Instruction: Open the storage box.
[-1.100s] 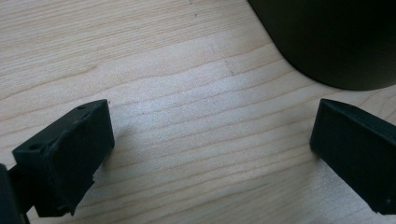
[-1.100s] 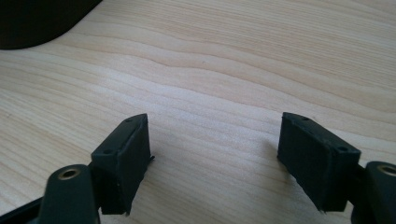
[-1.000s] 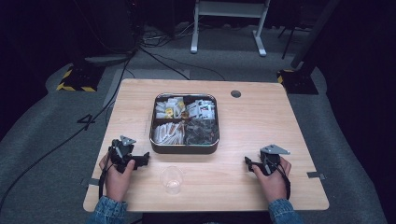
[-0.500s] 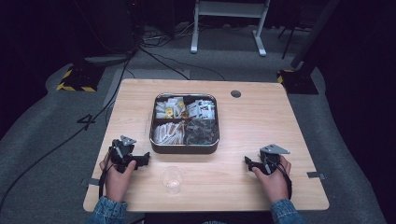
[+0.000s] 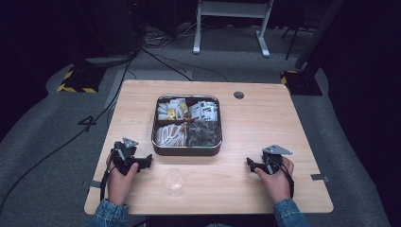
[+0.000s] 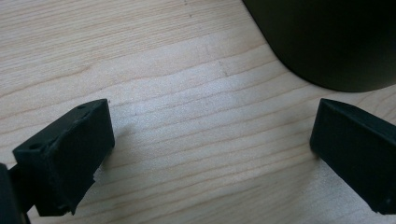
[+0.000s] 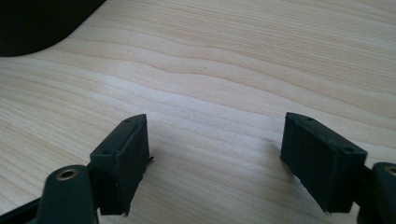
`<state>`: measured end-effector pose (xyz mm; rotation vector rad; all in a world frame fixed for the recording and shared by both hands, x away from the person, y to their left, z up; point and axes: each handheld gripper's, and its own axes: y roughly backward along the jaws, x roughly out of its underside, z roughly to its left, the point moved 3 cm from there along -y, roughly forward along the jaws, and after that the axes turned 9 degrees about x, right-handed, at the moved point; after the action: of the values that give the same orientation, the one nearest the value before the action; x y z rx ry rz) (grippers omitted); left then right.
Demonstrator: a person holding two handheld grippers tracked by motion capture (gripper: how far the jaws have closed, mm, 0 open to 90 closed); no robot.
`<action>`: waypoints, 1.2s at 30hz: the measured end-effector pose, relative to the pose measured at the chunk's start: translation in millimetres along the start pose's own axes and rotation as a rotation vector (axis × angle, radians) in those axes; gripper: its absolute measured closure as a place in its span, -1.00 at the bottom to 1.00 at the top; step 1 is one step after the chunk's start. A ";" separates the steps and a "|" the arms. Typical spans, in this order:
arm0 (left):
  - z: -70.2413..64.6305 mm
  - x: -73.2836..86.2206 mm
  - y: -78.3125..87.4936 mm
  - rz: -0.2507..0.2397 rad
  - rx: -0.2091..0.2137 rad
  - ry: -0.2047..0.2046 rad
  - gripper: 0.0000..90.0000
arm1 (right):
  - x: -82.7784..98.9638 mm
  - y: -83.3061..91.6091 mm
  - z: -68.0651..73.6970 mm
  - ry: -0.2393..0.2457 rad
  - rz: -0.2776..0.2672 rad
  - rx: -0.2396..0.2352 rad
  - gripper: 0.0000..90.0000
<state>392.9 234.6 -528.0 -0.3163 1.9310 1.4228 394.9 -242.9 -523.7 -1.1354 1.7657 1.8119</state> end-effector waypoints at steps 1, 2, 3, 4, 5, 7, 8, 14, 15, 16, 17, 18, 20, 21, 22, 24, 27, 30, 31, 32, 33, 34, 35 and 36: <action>0.0 0.0 0.0 0.000 -0.001 -0.005 -1.00 | -0.3 -0.3 0.4 -0.004 -0.001 0.003 -0.49; -0.3 0.0 0.1 0.002 0.001 -0.002 -1.00 | -0.5 -0.3 1.4 -0.010 0.000 0.011 -0.49; -0.3 0.0 0.1 0.002 0.001 -0.002 -1.00 | -0.6 0.0 2.8 -0.020 -0.001 0.011 -0.48; -0.4 0.0 0.0 0.001 0.001 -0.001 -1.00 | -0.6 0.0 2.8 -0.020 -0.001 0.011 -0.48; -0.6 -0.2 -0.2 0.003 0.002 -0.001 -1.00 | -1.3 1.4 4.6 -0.030 0.004 -0.004 -0.46; -0.6 -0.4 -0.4 0.000 -0.002 -0.005 -1.00 | -7.3 7.0 8.4 -0.033 -0.012 -0.023 -0.45; -0.8 -0.5 -0.5 0.000 0.000 -0.004 -1.00 | -11.7 10.6 9.8 -0.025 -0.023 -0.023 -0.45; -0.7 -0.8 -0.8 -0.001 0.000 -0.007 -1.00 | -32.2 22.0 21.1 0.007 -0.026 -0.061 -0.37; -0.7 -0.8 -0.8 -0.001 0.000 -0.007 -1.00 | -35.4 22.7 22.6 0.006 -0.029 -0.067 -0.37; -0.8 -0.8 -0.8 -0.001 0.001 -0.006 -1.00 | -39.3 23.5 24.1 0.003 -0.031 -0.075 -0.36; -0.7 -0.8 -0.8 -0.002 0.000 -0.007 -1.00 | -43.8 24.5 25.6 -0.001 -0.034 -0.083 -0.35; -0.9 -0.8 -0.9 -0.001 0.002 -0.006 -1.00 | -48.7 25.4 27.1 -0.001 -0.040 -0.088 -0.34; -0.9 -0.8 -0.9 -0.001 0.002 -0.007 -1.00 | -58.8 27.4 30.7 0.006 -0.046 -0.096 -0.30; -0.9 -1.0 -1.1 -0.002 0.003 -0.007 -1.00 | -63.9 27.9 32.7 0.008 -0.047 -0.101 -0.28; -0.9 -1.0 -1.1 -0.002 0.003 -0.007 -1.00 | -69.0 28.1 35.0 0.013 -0.047 -0.106 -0.24; -0.3 -3.5 -3.1 0.000 0.004 -0.013 -1.00 | -79.2 26.5 41.1 0.041 -0.052 -0.120 -0.20; -0.5 -3.5 -3.2 -0.001 0.005 -0.008 -0.99 | -94.8 24.3 51.5 0.054 -0.062 -0.151 -0.19; -0.6 -2.8 -2.6 -0.002 0.006 -0.009 -0.99 | -102.7 22.6 57.0 0.055 -0.063 -0.163 -0.19; -0.6 -2.7 -2.6 -0.002 0.006 -0.009 -0.99 | -107.9 21.3 61.0 0.056 -0.062 -0.174 -0.19; -0.6 -2.7 -2.5 -0.001 0.006 -0.009 -0.99 | -112.0 19.9 63.8 0.058 -0.063 -0.183 -0.18; -0.6 -2.6 -2.4 -0.001 0.008 -0.010 -0.99 | -119.0 17.6 68.2 0.063 -0.060 -0.191 -0.18; -0.6 -2.6 -2.4 -0.001 0.008 -0.010 -0.99 | -119.0 17.6 68.2 0.063 -0.060 -0.191 -0.18; -0.5 -2.5 -2.3 0.000 0.009 -0.012 -0.99 | -122.9 16.0 70.3 0.066 -0.061 -0.193 -0.18; -0.5 -2.5 -2.3 0.000 0.010 -0.012 -0.99 | -126.7 14.6 72.4 0.066 -0.060 -0.196 -0.17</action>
<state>395.7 232.7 -528.0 -0.3025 1.9279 1.4118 440.5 -142.2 -427.3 -1.3221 1.5978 1.9667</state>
